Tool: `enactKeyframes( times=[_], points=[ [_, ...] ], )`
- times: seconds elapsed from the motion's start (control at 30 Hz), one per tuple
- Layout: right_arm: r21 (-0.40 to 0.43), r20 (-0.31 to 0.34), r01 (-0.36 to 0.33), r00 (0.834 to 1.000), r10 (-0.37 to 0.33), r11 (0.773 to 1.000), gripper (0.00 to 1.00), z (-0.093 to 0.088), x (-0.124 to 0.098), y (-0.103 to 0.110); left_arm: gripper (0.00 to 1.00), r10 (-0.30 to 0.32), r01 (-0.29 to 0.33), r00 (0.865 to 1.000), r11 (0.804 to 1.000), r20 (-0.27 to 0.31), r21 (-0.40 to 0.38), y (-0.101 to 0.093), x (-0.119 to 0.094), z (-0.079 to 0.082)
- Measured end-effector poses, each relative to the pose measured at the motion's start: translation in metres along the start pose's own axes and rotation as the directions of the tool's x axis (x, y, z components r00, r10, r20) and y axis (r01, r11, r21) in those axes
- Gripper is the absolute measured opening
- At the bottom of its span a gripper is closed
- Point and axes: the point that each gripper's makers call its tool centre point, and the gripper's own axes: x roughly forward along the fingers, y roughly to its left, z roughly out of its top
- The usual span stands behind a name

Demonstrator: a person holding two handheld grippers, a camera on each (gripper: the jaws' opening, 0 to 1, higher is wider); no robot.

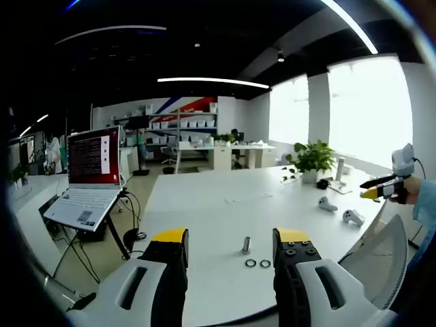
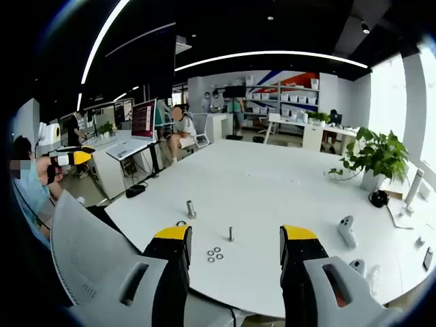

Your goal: Place the washer onto the threaded stud by aligning its center hole with the stud, sliding it down to the base, and recovering from edge contact or off-axis alignment until the washer reaches the visible bottom stop.

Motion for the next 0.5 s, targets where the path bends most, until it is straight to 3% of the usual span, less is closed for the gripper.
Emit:
enactKeyframes(
  times=[0.5],
  points=[
    [0.0, -0.025, -0.036, 0.999, 0.036, 0.999, 0.59, -0.0069, 0.0012, 0.006, 0.44, -0.002, 0.001, 1.0, 1.0, -0.03, -0.031, -0.0027, 0.0025, -0.0037]
  ],
)
